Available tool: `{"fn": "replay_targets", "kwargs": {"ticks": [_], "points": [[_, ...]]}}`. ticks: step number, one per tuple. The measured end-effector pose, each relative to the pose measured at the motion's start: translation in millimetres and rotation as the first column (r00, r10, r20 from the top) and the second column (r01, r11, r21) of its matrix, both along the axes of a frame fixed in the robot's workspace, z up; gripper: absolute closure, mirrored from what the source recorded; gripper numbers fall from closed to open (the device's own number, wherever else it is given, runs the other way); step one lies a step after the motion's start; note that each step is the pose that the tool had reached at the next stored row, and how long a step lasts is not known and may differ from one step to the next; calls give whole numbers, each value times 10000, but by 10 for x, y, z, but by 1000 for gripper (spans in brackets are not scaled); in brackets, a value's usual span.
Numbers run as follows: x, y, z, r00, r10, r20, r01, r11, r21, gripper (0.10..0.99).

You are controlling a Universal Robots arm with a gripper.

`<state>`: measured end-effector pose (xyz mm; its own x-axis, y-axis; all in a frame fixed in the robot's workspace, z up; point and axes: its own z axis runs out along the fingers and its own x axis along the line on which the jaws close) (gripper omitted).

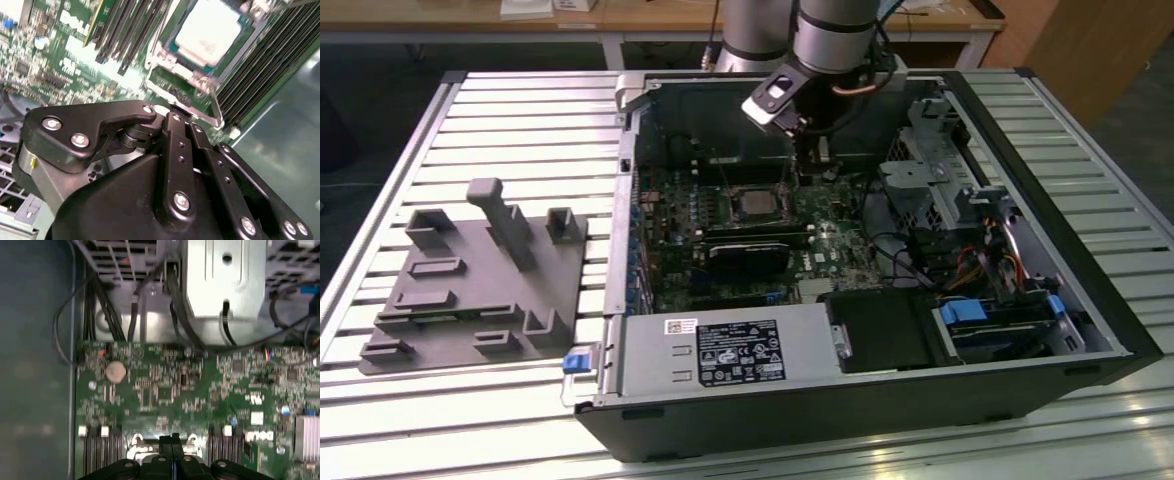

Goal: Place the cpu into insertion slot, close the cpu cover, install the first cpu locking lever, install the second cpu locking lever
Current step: 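Close the cpu cover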

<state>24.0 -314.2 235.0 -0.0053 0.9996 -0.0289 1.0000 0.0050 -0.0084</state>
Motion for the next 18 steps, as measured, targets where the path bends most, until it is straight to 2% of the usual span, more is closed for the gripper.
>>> {"fn": "replay_targets", "kwargs": {"ticks": [8, 10, 14, 15, 18], "points": [[-300, 0, 0, 9996, -1, 280, 1, 10000, 1, 980], [-380, 0, 0, 9992, -1, 390, 1, 10000, 0, 980], [-510, 1, -11, 9978, -1, 662, 1, 10000, 1, 980], [-539, 1, -20, 9975, -1, 705, 1, 10000, 1, 980], [-627, 0, -50, 9972, -1, 748, 1, 10000, 0, 980]]}}
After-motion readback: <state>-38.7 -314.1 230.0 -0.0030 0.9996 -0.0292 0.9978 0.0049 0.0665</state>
